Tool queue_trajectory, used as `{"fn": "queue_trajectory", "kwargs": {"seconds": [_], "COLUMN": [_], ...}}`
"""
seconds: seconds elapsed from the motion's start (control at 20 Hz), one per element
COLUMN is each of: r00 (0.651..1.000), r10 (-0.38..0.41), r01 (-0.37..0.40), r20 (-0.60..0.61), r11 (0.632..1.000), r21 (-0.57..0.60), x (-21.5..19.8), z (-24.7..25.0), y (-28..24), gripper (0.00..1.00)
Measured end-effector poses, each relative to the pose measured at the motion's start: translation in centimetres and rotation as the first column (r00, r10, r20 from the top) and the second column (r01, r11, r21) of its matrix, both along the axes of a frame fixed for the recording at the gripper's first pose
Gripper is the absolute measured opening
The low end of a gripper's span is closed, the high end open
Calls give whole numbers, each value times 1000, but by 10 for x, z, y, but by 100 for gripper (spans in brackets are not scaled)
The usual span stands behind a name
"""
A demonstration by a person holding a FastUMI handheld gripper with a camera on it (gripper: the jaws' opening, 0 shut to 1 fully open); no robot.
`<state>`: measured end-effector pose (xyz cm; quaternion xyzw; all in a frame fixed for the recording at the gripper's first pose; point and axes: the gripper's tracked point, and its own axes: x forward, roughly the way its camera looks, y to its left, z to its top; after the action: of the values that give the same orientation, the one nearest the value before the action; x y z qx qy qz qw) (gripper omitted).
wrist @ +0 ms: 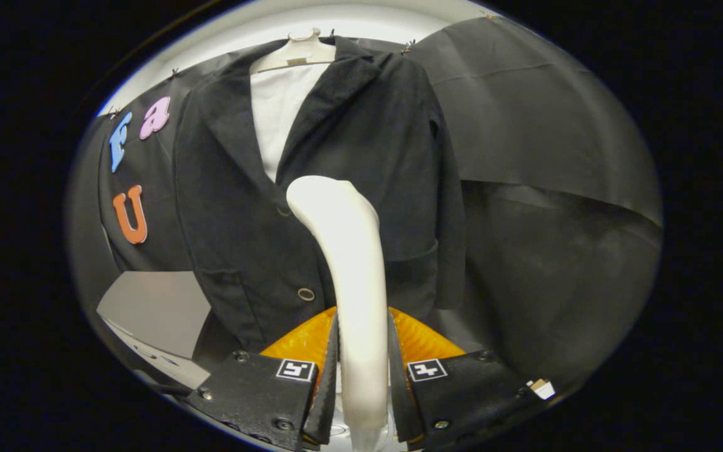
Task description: Iron the clothes twice with a garment steamer, once on the left side and once on the right side.
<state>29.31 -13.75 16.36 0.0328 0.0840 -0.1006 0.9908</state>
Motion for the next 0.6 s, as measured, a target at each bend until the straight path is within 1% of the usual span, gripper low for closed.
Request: {"fn": "queue_trajectory", "kwargs": {"seconds": [0.2, 0.6], "r00": [999, 998], "r10": [-1, -4], "r01": [1, 5], "r20": [-32, -65], "r11": [1000, 1000], "r21": [9, 8], "x": [2, 3], "z": [-22, -47], "y": [0, -2], "gripper": [41, 41]}}
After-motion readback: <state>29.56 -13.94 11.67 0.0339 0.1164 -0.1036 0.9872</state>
